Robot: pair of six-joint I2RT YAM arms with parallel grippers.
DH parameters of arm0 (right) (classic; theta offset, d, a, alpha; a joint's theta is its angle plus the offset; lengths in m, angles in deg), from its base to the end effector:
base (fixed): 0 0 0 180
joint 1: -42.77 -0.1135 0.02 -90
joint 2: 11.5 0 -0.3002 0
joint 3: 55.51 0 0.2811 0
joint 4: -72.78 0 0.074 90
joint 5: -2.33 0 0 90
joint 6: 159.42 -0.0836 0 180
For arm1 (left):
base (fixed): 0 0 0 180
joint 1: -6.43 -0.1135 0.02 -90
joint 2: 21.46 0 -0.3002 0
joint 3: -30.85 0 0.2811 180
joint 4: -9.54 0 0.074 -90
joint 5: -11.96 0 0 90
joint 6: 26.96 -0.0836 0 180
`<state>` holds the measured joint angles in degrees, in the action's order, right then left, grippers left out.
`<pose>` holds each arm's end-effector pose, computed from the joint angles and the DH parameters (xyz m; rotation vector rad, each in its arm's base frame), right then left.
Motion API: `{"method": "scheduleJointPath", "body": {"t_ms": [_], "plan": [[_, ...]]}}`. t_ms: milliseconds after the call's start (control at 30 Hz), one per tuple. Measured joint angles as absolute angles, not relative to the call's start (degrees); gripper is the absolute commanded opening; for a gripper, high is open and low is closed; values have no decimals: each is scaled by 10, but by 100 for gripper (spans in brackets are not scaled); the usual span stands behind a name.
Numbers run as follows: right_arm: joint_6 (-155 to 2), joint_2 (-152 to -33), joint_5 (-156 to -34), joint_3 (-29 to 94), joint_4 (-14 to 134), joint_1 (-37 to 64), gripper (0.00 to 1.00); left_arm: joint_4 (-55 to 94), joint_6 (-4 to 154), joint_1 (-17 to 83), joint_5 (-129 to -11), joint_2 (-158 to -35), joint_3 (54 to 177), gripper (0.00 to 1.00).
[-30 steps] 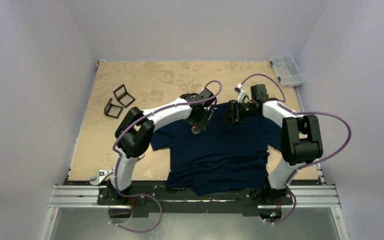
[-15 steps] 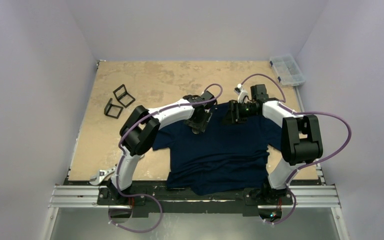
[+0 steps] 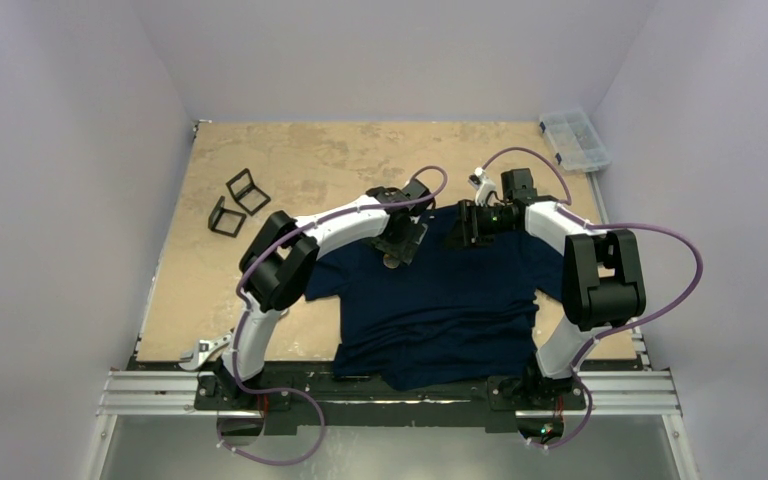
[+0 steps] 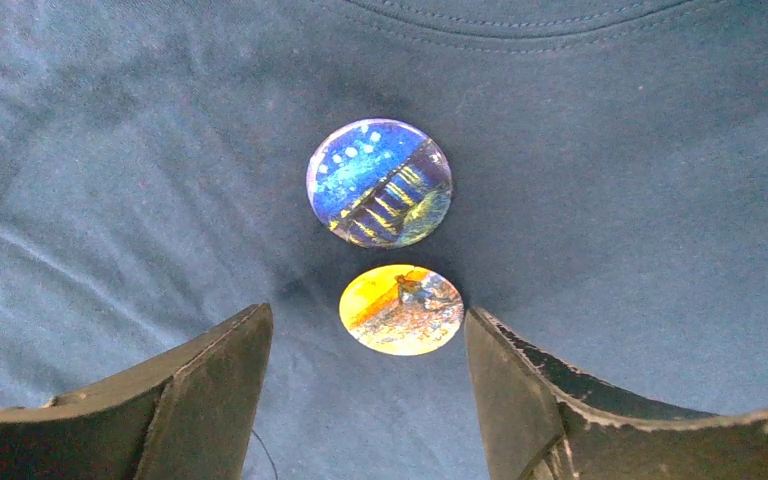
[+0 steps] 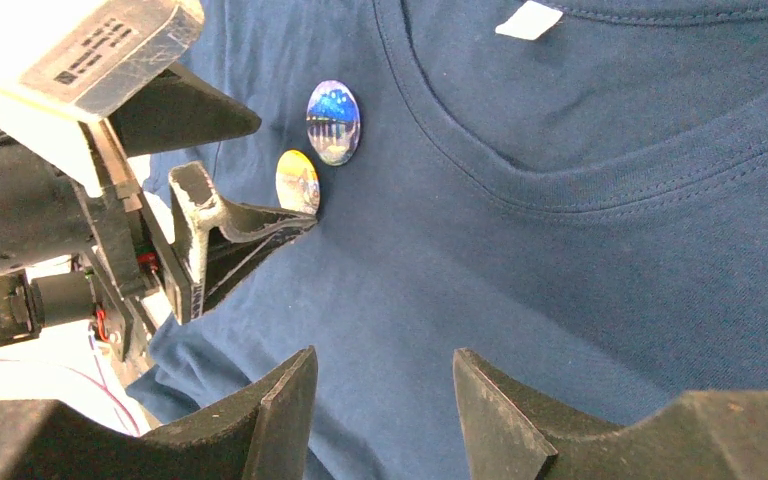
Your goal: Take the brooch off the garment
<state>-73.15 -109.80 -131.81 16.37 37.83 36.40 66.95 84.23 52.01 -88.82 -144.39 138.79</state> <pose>0.3705 0.0999 0.1679 -0.3181 2.5086 1.0723 0.3625 -0.3476 0.1439 0.5481 2.7286 -0.0178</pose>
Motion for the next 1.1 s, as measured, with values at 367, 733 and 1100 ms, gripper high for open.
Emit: {"method": "scheduleJointPath", "body": {"t_ms": [367,733,1100], "plan": [[-731,-1098,-1318,164,378,364,57,679,833,528,-886,-1444,1399,56],[-730,-1098,-1318,164,378,364,57,683,834,530,-873,-1463,1411,57],[-732,-1098,-1322,164,391,364,58,640,833,509,-804,-1438,1370,43]]}}
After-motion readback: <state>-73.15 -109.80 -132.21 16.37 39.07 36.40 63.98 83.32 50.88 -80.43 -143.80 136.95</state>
